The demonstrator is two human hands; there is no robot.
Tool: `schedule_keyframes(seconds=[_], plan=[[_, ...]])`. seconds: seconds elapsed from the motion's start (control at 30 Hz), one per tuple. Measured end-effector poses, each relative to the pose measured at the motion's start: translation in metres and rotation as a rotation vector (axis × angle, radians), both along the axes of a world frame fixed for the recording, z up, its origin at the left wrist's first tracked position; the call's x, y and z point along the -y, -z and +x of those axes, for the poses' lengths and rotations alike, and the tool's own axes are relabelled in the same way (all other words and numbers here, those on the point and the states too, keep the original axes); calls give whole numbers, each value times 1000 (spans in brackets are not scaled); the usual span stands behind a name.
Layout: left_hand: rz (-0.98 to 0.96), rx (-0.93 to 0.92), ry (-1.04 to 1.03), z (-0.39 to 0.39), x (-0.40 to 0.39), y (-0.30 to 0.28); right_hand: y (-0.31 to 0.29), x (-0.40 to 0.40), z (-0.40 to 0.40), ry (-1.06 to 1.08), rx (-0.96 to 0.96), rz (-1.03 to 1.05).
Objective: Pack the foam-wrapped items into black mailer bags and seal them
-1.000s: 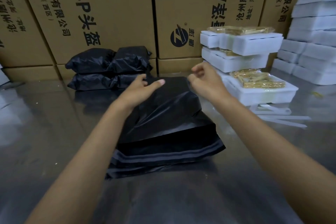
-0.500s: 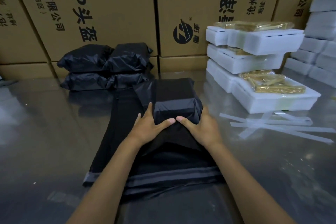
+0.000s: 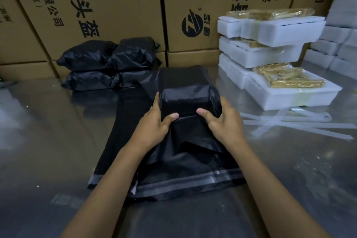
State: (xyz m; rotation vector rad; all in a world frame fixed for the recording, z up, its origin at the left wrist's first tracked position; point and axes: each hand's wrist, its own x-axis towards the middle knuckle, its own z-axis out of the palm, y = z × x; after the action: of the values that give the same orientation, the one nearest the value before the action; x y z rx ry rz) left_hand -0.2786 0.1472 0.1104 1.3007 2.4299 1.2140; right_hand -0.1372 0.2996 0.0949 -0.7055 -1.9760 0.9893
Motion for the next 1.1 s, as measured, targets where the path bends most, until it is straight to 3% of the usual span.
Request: schedule_keyframes(seconds=[0.23, 0.3, 0.4, 0.5, 0.57, 0.8, 0.97, 1.1], plan=[[53, -7, -9, 25, 26, 9, 0, 20, 29, 4, -3, 77], [-43, 38, 34, 29, 33, 22, 11, 25, 35, -20, 123, 72], [-201, -48, 57, 26, 35, 30, 18, 27, 40, -34, 289, 43], [-230, -165, 62, 23, 35, 31, 20, 22, 45, 27, 553, 244], [-275, -192, 50, 19, 36, 33, 21, 19, 47, 36, 631, 310], [-512, -238, 37, 11, 41, 31, 20, 16, 55, -11, 656, 342], [-515, -228, 13, 16, 38, 30, 11, 17, 81, -151, 345, 140], [-512, -223, -3, 17, 36, 31, 10, 7, 127, -167, 441, 521]])
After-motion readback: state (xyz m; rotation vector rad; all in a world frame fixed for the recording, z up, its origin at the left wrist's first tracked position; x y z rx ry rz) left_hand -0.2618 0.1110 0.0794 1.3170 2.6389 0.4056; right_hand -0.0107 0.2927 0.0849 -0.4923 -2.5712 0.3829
